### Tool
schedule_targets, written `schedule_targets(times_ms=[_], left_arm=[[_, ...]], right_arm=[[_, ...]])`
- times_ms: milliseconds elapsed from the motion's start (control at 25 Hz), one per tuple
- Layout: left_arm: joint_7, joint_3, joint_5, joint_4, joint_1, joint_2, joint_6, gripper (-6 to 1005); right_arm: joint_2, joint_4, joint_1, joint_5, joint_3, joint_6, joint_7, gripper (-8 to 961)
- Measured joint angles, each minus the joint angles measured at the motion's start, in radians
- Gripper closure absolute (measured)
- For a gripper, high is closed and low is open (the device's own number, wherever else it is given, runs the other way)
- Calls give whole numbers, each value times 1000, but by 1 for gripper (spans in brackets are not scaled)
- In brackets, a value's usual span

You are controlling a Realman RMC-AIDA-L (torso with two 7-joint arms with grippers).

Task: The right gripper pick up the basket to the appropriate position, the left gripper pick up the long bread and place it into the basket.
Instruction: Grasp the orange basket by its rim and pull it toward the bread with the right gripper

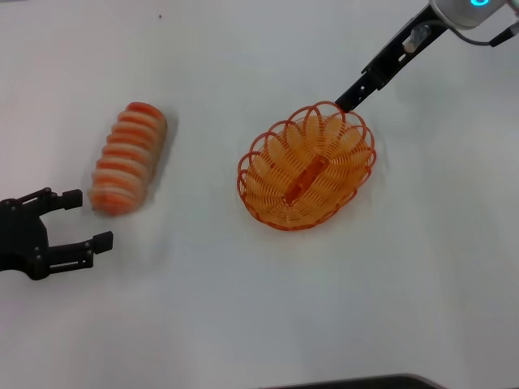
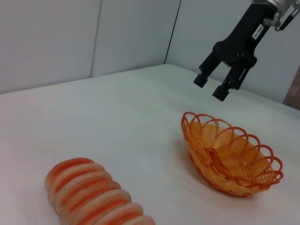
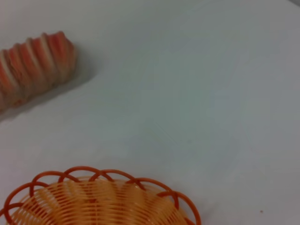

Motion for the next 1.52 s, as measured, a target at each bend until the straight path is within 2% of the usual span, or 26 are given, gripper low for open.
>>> schedule_targets(times_ms=[200,440,720,1240,1520], left_arm=[[11,0,0,-2,7,0,-3,91],[17,-1,0,-4,8,-2,-6,92],[25,-2,0,-4,10,-6,-9,92],[27,-2,0,-1,10,-8,-11,92],[38,-26,0,-4,10,-8,-11,92]], right_arm=[[-10,147,18,13,-28,80,14,39],[-12,239,29,15,-84,137,20,38],[-11,250,32,15,-98,158,28,38],[-10,284,47,13,-131,211,55,96],[-11,306,51,12,-175,228,60,377]])
